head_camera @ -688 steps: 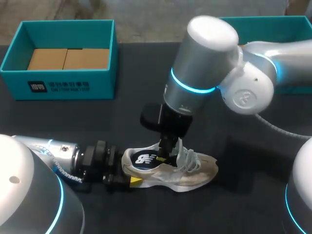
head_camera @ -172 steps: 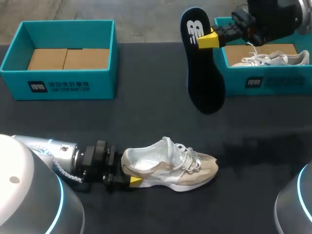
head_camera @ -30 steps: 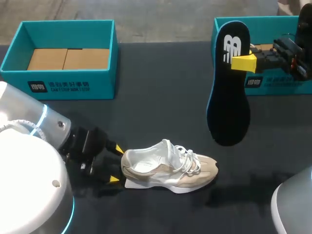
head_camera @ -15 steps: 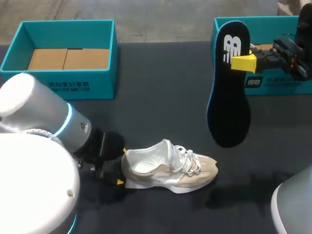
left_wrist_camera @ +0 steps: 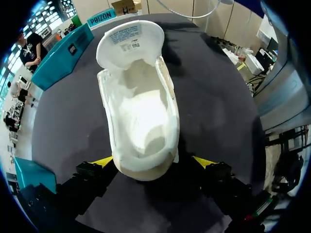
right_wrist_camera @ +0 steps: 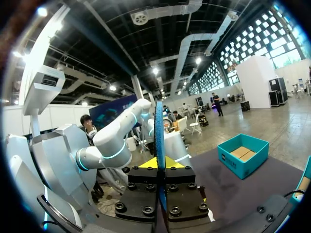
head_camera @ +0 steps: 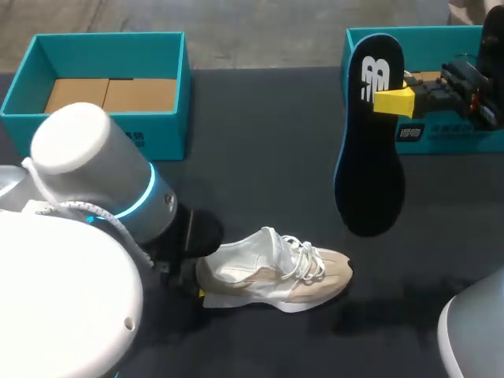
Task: Take the shoe out of the shoebox, open the shoe tongue, remove and reinsert the insole, then place the shoe into the shoebox
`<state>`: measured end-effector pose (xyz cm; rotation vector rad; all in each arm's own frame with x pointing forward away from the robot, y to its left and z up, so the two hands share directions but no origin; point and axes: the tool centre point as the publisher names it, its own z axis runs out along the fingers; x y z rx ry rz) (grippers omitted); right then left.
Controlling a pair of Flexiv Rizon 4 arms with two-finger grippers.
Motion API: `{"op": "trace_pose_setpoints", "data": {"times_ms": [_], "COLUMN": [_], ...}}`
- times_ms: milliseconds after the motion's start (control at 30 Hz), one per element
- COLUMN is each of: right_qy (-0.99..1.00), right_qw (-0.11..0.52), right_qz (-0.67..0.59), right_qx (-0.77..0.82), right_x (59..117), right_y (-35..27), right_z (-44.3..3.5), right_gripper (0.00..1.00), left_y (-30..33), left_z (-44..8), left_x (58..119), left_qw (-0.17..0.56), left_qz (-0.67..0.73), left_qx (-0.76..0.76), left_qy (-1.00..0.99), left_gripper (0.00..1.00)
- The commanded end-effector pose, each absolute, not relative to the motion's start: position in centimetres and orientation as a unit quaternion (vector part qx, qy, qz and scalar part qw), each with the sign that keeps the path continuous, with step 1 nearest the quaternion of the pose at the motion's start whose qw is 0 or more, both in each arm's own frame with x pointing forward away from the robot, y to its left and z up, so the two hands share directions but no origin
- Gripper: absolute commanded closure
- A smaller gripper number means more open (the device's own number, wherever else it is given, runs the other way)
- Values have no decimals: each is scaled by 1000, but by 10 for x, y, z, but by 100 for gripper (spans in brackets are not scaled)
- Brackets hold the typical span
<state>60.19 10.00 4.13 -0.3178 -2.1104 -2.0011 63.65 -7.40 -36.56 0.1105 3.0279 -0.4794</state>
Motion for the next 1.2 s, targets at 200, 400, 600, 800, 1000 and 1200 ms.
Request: {"op": "trace_pose_setpoints", "data": {"times_ms": [200,400,600,800,1000,1200], "right_qy": [-718,-718,-718,-718,-718,-718], "right_qw": [110,110,110,110,110,110], "right_qz": [-678,-678,-678,-678,-678,-678], "right_qx": [-108,-108,-108,-108,-108,-108], "right_x": [605,605,605,605,605,605], "right_y": [102,102,102,102,102,102], "right_z": [41,41,41,41,41,41], "right_gripper": [100,100,100,100,100,100], "left_y": [-82,-82,-80,-78,-78,-79], "left_z": [-371,-373,-372,-370,-366,-362], "left_x": [643,646,643,641,641,644], "left_qw": [2,6,19,23,29,31], "left_qz": [4,33,39,38,33,22], "left_qx": [20,7,-2,-11,-14,-20], "left_qy": [1000,999,999,999,999,999], "left_gripper": [0,0,0,0,0,0]}}
